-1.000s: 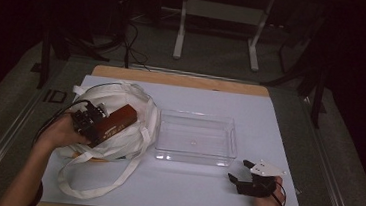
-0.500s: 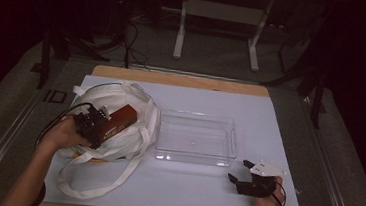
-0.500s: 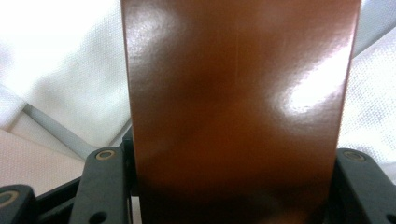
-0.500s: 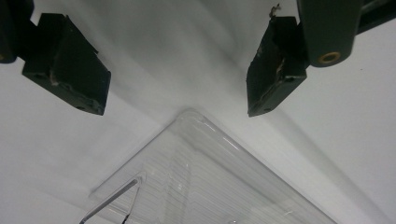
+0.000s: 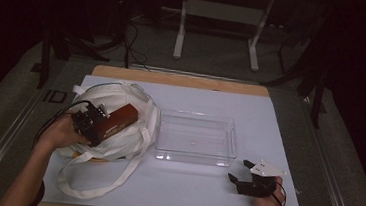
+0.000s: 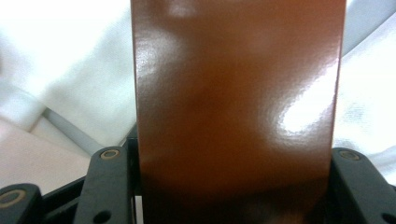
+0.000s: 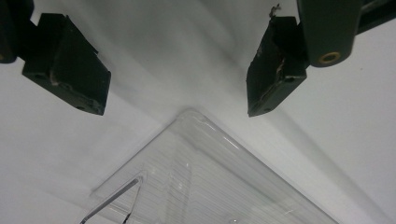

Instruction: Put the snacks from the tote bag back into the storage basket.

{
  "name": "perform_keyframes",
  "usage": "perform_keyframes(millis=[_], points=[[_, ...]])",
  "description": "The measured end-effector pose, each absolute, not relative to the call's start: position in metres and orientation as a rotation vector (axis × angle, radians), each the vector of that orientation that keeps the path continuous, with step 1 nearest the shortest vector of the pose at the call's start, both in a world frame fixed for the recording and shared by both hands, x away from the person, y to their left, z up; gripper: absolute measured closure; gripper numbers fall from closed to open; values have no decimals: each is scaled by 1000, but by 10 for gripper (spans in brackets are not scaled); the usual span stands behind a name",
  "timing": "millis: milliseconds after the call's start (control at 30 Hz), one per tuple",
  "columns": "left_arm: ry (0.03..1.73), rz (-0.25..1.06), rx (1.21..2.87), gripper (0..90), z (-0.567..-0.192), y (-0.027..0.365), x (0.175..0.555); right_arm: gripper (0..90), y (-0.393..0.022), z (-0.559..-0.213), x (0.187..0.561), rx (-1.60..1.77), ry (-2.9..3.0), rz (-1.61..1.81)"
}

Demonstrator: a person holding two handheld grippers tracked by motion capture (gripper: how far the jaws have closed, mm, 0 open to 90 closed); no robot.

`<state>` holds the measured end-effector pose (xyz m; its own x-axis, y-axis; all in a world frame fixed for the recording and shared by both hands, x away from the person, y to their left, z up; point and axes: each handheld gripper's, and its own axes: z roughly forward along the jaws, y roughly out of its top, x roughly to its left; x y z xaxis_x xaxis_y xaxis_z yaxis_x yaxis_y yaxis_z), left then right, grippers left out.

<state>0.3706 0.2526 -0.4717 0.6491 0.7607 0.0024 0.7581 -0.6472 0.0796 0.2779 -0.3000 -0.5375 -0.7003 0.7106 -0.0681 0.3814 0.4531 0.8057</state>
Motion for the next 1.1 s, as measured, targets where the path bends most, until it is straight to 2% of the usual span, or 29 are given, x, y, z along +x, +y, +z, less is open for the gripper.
perform_keyframes(millis=[333, 667, 1100], points=[[1247, 114, 2751, 435, -453, 258, 363, 217, -300, -537, 278, 920, 2311, 1131], [1123, 169, 2729, 435, -430, 253, 354, 217, -300, -537, 278, 919, 2310, 1129], [1037, 175, 2705, 434, -411, 252, 350, 217, -300, -537, 278, 918, 2310, 1129]])
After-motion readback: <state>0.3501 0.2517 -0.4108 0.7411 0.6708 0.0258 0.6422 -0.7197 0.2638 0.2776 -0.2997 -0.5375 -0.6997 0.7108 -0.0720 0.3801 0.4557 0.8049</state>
